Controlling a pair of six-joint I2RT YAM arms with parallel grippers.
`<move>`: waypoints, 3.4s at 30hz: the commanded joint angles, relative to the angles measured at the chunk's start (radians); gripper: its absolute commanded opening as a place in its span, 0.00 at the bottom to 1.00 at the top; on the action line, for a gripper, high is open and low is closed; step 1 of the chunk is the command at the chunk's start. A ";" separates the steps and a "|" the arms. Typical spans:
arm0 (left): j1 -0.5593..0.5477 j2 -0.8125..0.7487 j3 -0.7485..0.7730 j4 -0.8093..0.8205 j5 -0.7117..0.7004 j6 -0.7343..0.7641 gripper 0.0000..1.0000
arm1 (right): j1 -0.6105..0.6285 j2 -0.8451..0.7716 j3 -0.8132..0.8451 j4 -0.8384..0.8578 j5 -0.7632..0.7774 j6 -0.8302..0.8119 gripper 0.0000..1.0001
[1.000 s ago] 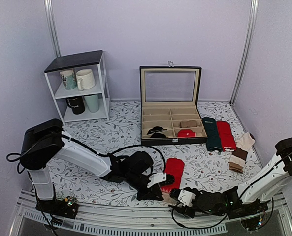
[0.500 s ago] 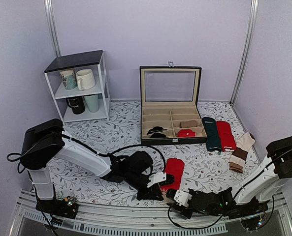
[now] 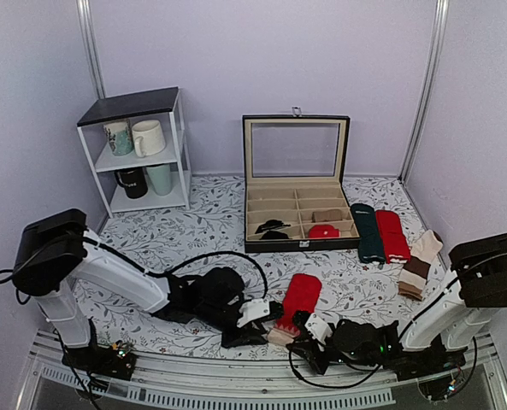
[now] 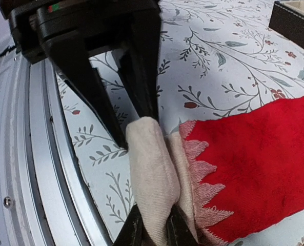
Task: Roll the socks
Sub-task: Roll the sock at the center of the board.
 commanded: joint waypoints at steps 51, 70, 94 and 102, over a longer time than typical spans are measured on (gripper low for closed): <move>-0.071 0.046 -0.052 0.185 -0.051 0.235 0.00 | -0.117 0.197 -0.095 -0.017 -0.360 0.450 0.15; -0.040 0.098 0.048 -0.206 0.033 -0.063 0.00 | 0.000 -0.443 -0.073 -0.344 0.061 -0.014 0.50; -0.007 0.128 0.049 -0.205 0.097 -0.060 0.00 | 0.110 -0.054 0.106 -0.291 0.147 -0.238 0.46; -0.006 0.111 0.030 -0.179 0.121 -0.055 0.00 | 0.080 0.001 0.116 -0.332 0.097 -0.166 0.16</move>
